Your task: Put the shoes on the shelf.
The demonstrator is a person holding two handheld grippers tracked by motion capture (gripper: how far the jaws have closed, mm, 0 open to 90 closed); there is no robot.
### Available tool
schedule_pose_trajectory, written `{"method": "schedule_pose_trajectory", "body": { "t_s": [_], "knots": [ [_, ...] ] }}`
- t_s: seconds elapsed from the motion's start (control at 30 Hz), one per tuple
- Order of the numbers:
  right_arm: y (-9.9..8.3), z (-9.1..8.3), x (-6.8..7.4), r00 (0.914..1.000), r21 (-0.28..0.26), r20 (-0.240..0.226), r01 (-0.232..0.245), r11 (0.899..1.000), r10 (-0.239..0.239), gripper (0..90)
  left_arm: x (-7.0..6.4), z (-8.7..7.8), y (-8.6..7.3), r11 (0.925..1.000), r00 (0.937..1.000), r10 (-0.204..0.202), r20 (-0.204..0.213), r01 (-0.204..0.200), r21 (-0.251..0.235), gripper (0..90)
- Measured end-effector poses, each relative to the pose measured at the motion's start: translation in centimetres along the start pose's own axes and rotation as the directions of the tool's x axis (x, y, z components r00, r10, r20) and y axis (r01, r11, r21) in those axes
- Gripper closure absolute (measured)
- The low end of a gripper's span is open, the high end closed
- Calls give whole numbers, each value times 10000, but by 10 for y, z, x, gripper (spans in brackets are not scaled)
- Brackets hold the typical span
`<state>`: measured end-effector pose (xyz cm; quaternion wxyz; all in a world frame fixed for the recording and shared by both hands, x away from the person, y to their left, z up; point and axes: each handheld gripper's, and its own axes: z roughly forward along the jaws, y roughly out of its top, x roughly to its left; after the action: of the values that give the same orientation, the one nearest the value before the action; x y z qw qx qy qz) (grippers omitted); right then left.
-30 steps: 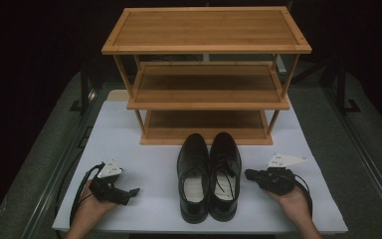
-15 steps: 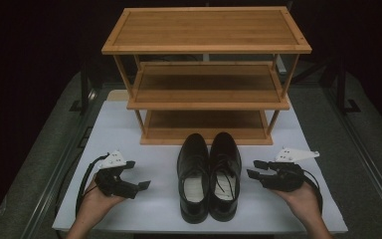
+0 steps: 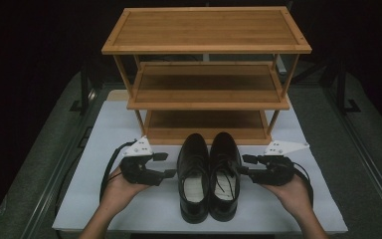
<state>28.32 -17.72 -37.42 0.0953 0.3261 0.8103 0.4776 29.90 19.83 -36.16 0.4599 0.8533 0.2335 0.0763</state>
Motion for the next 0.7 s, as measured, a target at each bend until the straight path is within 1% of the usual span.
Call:
{"method": "schedule_pose_trajectory", "body": {
  "t_s": [0.07,0.13,0.17,0.2,0.27,0.33,0.37,0.4,0.43,0.47,0.5,0.53,0.6,0.67,0.7],
  "knots": [
    [3,6,3,9999,58,-111,61,10000,-60,527,-2,8,5,9999,9999,100,71,-100,10,376],
    [6,11,5,9996,116,-244,127,9999,-124,527,-2,16,8,9997,9998,179,94,-180,139,384],
    [7,14,6,9996,134,-260,133,9998,-130,526,-1,21,9,9996,9997,191,180,-194,202,388],
    [8,17,7,9995,176,-285,134,9998,-129,527,0,24,10,9999,9994,73,333,-77,120,385],
    [9,21,8,9996,318,-180,214,9993,-208,535,-1,29,11,9998,9994,96,332,-102,182,400],
    [8,23,6,9999,469,-24,112,9988,-111,538,-2,34,10,9994,9994,104,336,-115,324,404],
    [7,23,5,10000,519,-42,48,9986,-46,538,-1,36,9,9991,9993,156,351,-170,400,412],
    [6,23,4,9999,497,-135,-62,9987,69,540,0,38,8,9992,9985,50,550,-71,384,418],
    [5,23,4,9997,509,-202,-148,9986,158,566,0,38,8,9995,9977,-11,678,-11,328,455],
    [4,24,4,9995,511,-275,-152,9986,166,581,0,39,7,9995,9958,-87,913,58,322,488],
    [3,26,6,9995,619,-302,-73,9981,92,592,0,39,7,9994,9948,-94,1013,61,336,529],
    [3,28,8,9996,737,-290,-3,9973,24,596,-2,40,7,9994,9942,-72,1069,35,345,563],
    [2,34,12,9998,851,-176,148,9963,-133,610,-4,40,7,9994,9944,41,1052,-77,336,589],
    [2,32,13,9997,789,-226,143,9968,-126,685,-5,38,7,9995,9934,151,1137,-184,275,659],
    [2,30,13,9995,708,-256,183,9973,-165,748,-5,36,7,9995,9933,150,1148,-180,256,707]
  ]
}}
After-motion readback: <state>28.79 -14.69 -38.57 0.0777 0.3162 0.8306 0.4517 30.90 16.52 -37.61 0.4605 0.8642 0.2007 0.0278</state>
